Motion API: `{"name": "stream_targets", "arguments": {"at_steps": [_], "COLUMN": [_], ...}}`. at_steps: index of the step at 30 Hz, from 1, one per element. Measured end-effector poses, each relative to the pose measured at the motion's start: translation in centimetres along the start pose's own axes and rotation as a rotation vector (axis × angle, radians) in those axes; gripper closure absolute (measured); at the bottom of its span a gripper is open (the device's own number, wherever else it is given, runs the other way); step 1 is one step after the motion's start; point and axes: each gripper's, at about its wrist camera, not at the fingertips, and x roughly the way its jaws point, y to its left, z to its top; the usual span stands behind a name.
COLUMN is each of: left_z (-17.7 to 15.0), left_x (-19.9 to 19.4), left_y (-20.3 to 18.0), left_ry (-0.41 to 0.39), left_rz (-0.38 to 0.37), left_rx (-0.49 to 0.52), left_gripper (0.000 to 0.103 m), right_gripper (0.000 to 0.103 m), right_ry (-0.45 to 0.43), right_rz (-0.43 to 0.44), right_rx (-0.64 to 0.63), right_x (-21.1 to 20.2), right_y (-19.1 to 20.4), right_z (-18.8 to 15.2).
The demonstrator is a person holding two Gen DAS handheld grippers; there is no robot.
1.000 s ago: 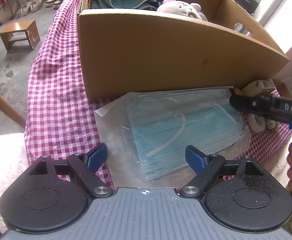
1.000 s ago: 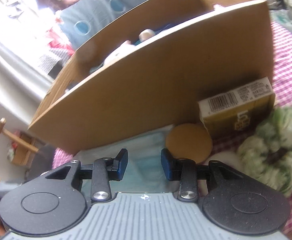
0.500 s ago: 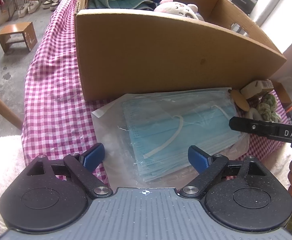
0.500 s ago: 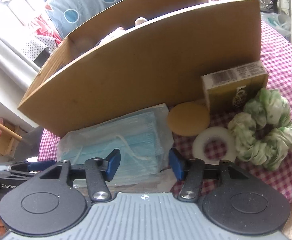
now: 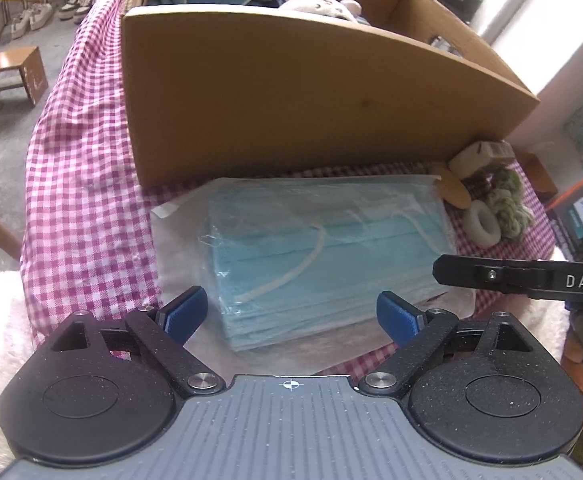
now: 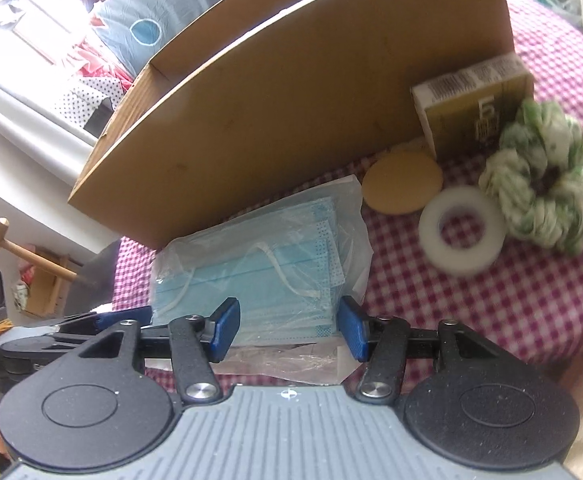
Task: Organize soft objects
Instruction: 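Lower the right gripper onto the blue face mask pack edge, then close the right gripper on the face mask pack edge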
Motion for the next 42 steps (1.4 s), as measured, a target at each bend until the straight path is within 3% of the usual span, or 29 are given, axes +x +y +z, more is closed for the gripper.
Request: {"name": "stream_targets", "arguments": {"at_steps": [6,14,18,24,32,42], "left_z": [-0.9,-1.7,-1.5,1.9,5.3,6.6], "left_x": [0.1,-2.2,-4.0,-3.2,1.9,6.1], "left_y": [-0.8,0.3,-0.4,-2.9,-7.9,-9.1], "left_ry": [-0.008,-0.073,-0.151,-0.173,-0.063,0.068], "left_rz": [0.018,-0.026,-0.018,-0.030,-0.044,-0.031], "left_rx": [0.035,0.008,0.074,0.175,0.388,0.395], "left_gripper": [0.011,0.011,0.011,0.017,0.019,0.017], "right_gripper": [0.046,0.046,0.046,0.049,0.053,0.056], "right_ry": [0.006,-0.051,-0.052,-0.005,0.063,0.099], "right_rz": [0.040,0.060,0.135,0.206,0.241,0.341], "right_rx": [0.049,0.100,0.172,0.184,0.114,0.151], "right_x": [-0.6,-3.2,-4.2,-3.7,0.3,2.7], "right_y": [-0.5,-1.8,-2.9,-3.4,-1.8,-3.3], "right_z": [-1.1,-1.7,-2.6,-5.0,-5.8,-5.7]}}
